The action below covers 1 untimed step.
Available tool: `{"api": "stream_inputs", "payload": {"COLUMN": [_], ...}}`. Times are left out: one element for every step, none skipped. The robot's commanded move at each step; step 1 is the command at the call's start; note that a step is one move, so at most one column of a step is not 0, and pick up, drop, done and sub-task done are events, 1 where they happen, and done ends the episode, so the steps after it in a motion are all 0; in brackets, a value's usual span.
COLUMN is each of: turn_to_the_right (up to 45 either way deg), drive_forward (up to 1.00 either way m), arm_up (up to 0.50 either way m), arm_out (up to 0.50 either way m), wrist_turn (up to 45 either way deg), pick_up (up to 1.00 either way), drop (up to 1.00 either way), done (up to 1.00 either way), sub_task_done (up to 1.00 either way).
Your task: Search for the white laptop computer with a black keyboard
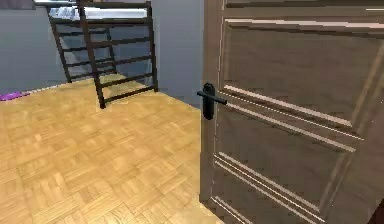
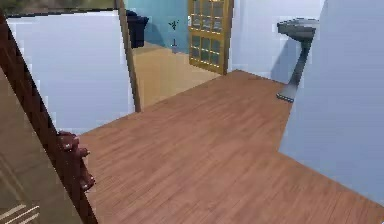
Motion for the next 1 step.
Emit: {"api": "stream_inputs", "payload": {"turn_to_the_right": [45.0], "drive_forward": [0.00], "arm_up": [0.00], "arm_out": [0.00], "wrist_turn": [0.0], "pick_up": [0.00], "drop": [0.00], "done": [0.00], "sub_task_done": [0.00]}}
